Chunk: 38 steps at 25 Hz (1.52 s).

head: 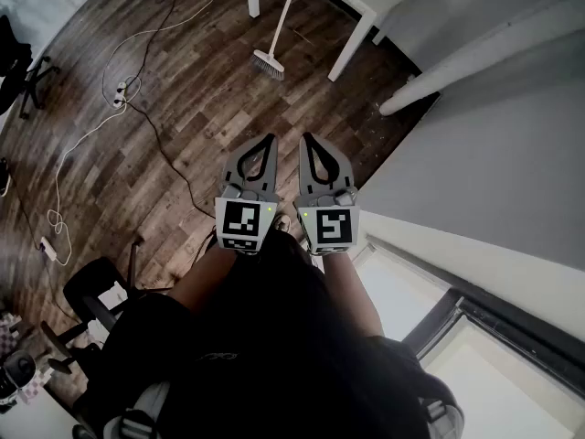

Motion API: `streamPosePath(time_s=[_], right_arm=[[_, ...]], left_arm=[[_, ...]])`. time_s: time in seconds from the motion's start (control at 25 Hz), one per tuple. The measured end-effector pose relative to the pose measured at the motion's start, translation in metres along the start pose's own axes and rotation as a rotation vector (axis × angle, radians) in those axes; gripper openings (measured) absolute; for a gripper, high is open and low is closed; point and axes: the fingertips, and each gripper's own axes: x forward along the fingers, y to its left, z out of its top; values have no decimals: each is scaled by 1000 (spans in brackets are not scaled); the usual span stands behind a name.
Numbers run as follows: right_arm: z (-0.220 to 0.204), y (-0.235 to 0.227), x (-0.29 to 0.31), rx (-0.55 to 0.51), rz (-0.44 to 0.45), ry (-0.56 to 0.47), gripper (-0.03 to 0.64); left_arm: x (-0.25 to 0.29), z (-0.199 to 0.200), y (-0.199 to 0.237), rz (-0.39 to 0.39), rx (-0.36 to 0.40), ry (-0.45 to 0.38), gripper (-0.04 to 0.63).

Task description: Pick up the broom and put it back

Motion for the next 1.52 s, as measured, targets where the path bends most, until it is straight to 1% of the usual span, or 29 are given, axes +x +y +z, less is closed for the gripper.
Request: streamPosePath(time_s=[0.08, 0.2, 0.36, 0.4, 0.48, 0.56, 0.64, 0.76, 0.8, 0.92, 0.96, 1.04, 1.08, 1.16, 1.24, 1.32, 1.36, 1.44, 1.52], right_arm=[[2, 2, 11, 19, 14, 11, 21], [2, 8, 32, 9, 47, 8, 21], [4, 27, 61, 48, 122, 9, 21], [-5, 32, 67, 22, 150, 22, 21], [-27, 41, 81, -60, 205, 50, 21], [-29, 48, 98, -90, 240, 60, 21], [-23, 50, 113, -77, 255, 57, 21], [4, 60, 139, 16, 263, 37, 23], [10, 65, 149, 31, 276, 34, 22], [7, 80, 177, -15, 339, 4, 23], [15, 88, 188, -3, 358, -8, 23], [33, 106, 205, 22, 399, -17, 23], [36, 113, 212, 16, 418, -10, 23], [32, 127, 219, -35, 449, 16, 23], [29, 137, 226, -65, 459, 23, 23], [27, 145, 239, -37, 457, 27, 23], [29, 150, 248, -34, 465, 28, 23], [34, 155, 261, -73, 485, 28, 23], [38, 151, 272, -104, 485, 20, 23]], left_arm=[[4, 0, 7, 7, 3, 6, 2], [6, -1, 26, 33, 2, 15, 2], [5, -9, 63, 118, -35, 40, 2], [4, -11, 73, 141, -42, 45, 2], [5, -14, 95, 185, -53, 51, 2], [6, -12, 117, 228, -69, 52, 2], [9, -8, 132, 260, -86, 47, 2], [8, -1, 155, 300, -87, 30, 2], [5, 0, 165, 318, -81, 28, 2], [-5, 4, 197, 381, -78, 27, 2], [-7, 4, 207, 396, -86, 24, 2], [-7, 2, 224, 412, -100, 33, 2], [-6, 1, 231, 415, -102, 44, 2], [-6, 0, 240, 414, -104, 52, 2], [-10, 1, 246, 400, -110, 27, 2], [-14, 0, 257, 395, -118, 5, 2], [-17, 0, 266, 404, -121, -2, 2], [-20, 0, 279, 432, -123, -24, 2], [-18, 0, 282, 445, -126, -36, 2]])
